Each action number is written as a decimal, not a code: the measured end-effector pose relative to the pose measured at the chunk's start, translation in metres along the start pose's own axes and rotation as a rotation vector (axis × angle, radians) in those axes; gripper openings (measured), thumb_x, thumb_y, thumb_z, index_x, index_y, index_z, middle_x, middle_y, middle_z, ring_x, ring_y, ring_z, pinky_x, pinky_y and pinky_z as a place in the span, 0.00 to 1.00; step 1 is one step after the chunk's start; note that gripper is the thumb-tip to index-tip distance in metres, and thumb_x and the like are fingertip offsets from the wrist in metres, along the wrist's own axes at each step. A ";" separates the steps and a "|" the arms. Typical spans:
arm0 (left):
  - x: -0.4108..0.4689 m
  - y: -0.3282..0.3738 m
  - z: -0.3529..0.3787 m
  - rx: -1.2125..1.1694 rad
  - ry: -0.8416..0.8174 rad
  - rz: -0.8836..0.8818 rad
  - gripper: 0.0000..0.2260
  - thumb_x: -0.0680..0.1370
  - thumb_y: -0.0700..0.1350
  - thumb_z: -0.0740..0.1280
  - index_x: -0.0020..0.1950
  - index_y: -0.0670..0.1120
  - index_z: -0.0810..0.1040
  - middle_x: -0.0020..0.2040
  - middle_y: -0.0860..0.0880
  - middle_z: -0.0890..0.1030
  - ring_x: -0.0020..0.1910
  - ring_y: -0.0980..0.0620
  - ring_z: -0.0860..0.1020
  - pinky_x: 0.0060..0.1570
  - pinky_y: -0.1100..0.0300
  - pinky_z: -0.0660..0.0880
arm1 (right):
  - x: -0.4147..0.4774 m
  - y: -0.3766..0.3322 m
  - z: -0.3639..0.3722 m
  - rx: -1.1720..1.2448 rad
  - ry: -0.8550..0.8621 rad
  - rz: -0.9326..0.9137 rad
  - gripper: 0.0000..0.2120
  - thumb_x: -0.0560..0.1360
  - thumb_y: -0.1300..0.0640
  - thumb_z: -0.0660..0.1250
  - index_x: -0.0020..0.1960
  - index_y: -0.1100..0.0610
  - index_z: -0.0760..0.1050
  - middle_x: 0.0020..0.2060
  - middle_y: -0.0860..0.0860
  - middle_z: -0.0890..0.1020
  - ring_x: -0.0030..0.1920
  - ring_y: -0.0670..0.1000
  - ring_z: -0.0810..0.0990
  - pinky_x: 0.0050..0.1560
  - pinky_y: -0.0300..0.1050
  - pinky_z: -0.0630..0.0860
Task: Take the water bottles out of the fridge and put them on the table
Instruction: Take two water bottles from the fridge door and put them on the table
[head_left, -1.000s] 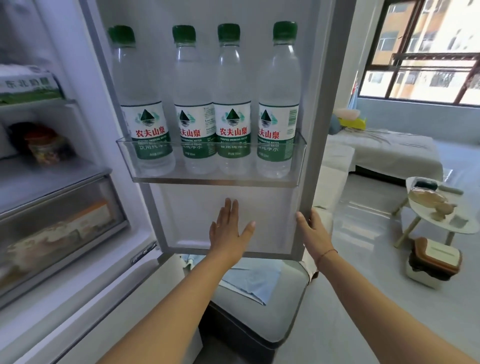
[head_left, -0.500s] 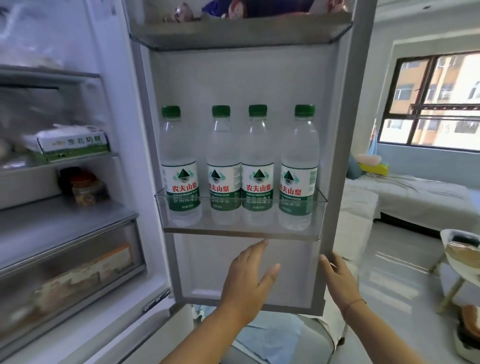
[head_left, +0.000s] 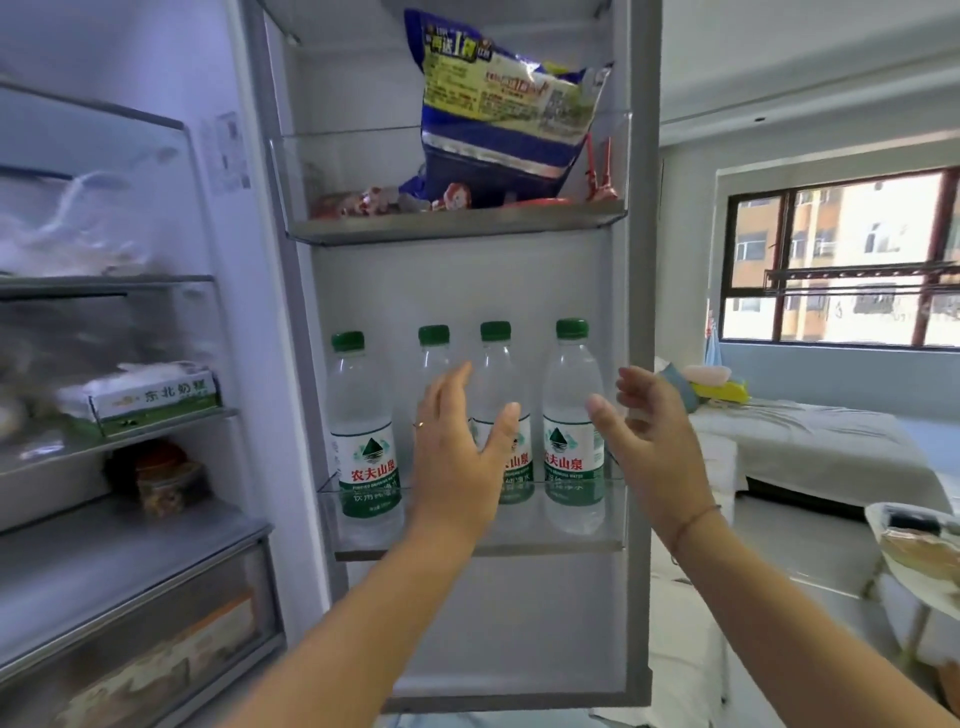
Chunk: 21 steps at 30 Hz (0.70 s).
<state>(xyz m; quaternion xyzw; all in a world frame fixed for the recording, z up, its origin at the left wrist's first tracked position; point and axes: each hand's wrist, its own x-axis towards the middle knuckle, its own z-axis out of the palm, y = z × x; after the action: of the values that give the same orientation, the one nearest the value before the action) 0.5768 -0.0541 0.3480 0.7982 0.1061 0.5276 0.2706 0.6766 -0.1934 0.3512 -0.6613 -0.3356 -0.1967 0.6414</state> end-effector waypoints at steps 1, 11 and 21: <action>0.008 0.002 0.003 -0.010 -0.030 -0.038 0.29 0.78 0.58 0.61 0.75 0.49 0.59 0.74 0.51 0.63 0.72 0.57 0.59 0.68 0.61 0.57 | 0.003 -0.001 0.005 -0.025 -0.028 0.013 0.28 0.72 0.47 0.68 0.68 0.56 0.66 0.61 0.50 0.74 0.61 0.48 0.73 0.61 0.45 0.72; 0.061 0.021 0.023 -0.138 -0.177 -0.251 0.32 0.78 0.56 0.62 0.77 0.49 0.53 0.77 0.50 0.57 0.76 0.49 0.57 0.71 0.51 0.59 | 0.029 0.012 0.031 -0.175 -0.120 0.145 0.39 0.70 0.44 0.71 0.74 0.55 0.57 0.71 0.52 0.67 0.70 0.53 0.67 0.68 0.54 0.68; 0.058 0.010 0.032 0.009 -0.218 -0.167 0.33 0.75 0.48 0.69 0.75 0.52 0.56 0.68 0.48 0.64 0.67 0.48 0.64 0.65 0.55 0.65 | 0.030 0.026 0.032 -0.321 -0.132 0.101 0.36 0.68 0.48 0.74 0.70 0.55 0.63 0.65 0.52 0.71 0.62 0.52 0.73 0.62 0.50 0.73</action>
<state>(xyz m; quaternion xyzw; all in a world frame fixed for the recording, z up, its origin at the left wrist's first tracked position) 0.6285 -0.0468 0.3893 0.8404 0.1444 0.4130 0.3198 0.7102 -0.1554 0.3506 -0.7826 -0.3076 -0.1715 0.5134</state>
